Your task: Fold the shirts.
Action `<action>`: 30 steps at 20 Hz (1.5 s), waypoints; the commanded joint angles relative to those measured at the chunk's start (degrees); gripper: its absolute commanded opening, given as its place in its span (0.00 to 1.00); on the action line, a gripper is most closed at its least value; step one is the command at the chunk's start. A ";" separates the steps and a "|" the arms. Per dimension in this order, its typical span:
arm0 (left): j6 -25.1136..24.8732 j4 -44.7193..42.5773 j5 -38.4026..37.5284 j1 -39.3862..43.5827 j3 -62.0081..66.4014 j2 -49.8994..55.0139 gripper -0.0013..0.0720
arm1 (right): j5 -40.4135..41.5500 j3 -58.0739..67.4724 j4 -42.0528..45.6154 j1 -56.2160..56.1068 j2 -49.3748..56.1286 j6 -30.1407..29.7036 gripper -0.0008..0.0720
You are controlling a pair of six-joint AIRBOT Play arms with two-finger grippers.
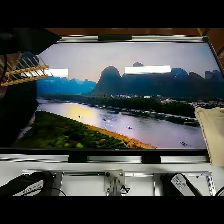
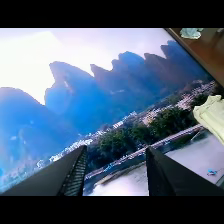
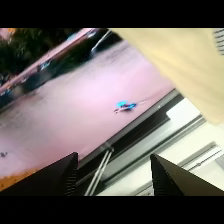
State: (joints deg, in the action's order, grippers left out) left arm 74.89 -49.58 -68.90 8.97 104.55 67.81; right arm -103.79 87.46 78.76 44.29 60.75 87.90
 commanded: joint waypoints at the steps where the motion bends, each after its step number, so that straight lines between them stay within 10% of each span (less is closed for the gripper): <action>1: 1.07 -3.54 -3.69 -0.02 0.00 0.81 0.64 | 6.34 -12.41 -1.62 -15.52 -3.96 5.62 0.78; 8: 7.06 -14.25 -13.92 1.64 -5.16 9.53 0.54 | 47.98 -13.05 -9.20 -53.79 7.56 18.53 0.78; 13: 13.94 -33.20 -15.56 6.86 -14.78 13.33 0.77 | 39.65 -3.15 0.07 -59.52 17.14 18.47 0.80; 30: 11.08 -33.18 -9.64 7.10 -18.93 13.62 0.77 | 39.91 -2.84 3.89 -59.47 17.14 18.36 0.80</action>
State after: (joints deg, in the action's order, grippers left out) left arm 87.55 -82.52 -79.26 16.08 85.65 81.38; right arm -63.88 84.58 82.50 -15.20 77.87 106.28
